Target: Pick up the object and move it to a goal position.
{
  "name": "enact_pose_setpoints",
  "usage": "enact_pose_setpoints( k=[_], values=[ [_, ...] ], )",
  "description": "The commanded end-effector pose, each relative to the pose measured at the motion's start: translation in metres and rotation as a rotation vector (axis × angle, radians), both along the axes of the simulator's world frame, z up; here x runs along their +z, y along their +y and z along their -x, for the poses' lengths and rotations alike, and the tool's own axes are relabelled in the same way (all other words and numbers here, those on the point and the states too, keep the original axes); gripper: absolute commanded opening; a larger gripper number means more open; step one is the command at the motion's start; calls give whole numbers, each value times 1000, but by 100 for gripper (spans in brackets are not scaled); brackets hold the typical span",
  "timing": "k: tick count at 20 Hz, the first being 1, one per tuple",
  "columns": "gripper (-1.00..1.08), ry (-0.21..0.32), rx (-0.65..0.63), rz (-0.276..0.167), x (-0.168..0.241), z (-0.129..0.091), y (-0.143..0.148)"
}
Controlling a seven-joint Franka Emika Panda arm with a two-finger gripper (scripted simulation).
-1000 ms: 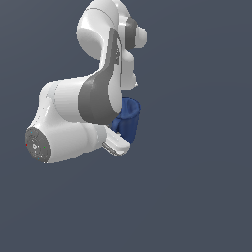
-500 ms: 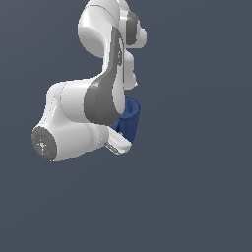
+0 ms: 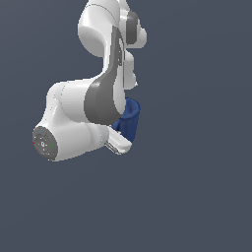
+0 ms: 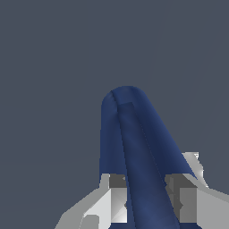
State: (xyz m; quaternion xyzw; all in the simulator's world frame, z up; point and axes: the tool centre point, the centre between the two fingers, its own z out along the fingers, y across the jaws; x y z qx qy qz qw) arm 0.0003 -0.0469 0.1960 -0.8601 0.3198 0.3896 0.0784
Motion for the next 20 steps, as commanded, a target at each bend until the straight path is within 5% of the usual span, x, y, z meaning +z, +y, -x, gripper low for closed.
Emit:
enact_pose_setpoints(
  k=[1, 10, 20],
  values=[
    [-100, 1, 0, 0, 0, 0, 0],
    [-100, -48, -5, 4, 13, -8, 3],
    [-100, -258, -28, 20, 72, -36, 16]
  ],
)
